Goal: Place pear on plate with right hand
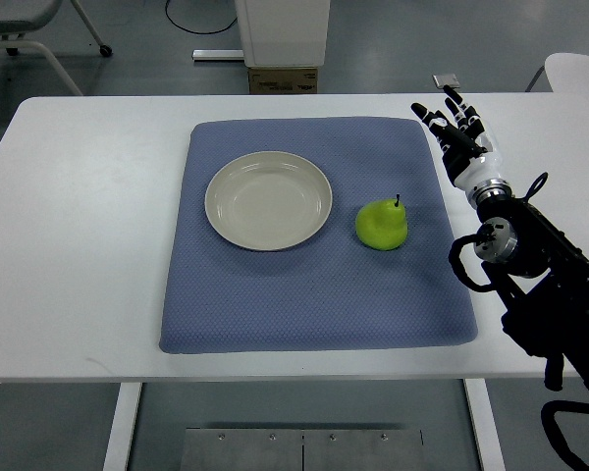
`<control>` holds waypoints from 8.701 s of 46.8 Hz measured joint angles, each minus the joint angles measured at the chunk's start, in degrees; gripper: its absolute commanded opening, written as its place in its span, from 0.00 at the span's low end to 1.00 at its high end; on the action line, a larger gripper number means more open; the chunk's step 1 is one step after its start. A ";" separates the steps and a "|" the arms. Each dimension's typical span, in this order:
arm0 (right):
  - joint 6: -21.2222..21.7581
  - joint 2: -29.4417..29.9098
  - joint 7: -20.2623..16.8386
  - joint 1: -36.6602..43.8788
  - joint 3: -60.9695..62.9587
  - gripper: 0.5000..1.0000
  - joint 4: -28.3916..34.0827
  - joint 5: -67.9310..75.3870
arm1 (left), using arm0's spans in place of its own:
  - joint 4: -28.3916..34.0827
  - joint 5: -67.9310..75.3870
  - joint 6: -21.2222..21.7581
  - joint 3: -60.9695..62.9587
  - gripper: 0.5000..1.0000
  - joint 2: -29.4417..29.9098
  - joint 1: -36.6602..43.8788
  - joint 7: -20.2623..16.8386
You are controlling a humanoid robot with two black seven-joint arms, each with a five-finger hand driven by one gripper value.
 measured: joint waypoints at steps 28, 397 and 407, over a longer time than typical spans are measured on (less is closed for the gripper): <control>2.08 0.00 -3.26 1.03 0.00 1.00 0.26 0.35 | 0.00 0.05 0.00 -0.05 1.00 0.00 0.13 0.01; -8.00 -7.82 17.83 8.34 -36.13 1.00 -0.02 3.48 | 0.00 0.04 0.02 -0.06 1.00 0.00 0.14 0.01; -8.01 -5.62 12.38 5.07 -21.94 1.00 -0.02 3.47 | 0.00 0.04 0.00 -0.07 1.00 0.00 0.14 0.01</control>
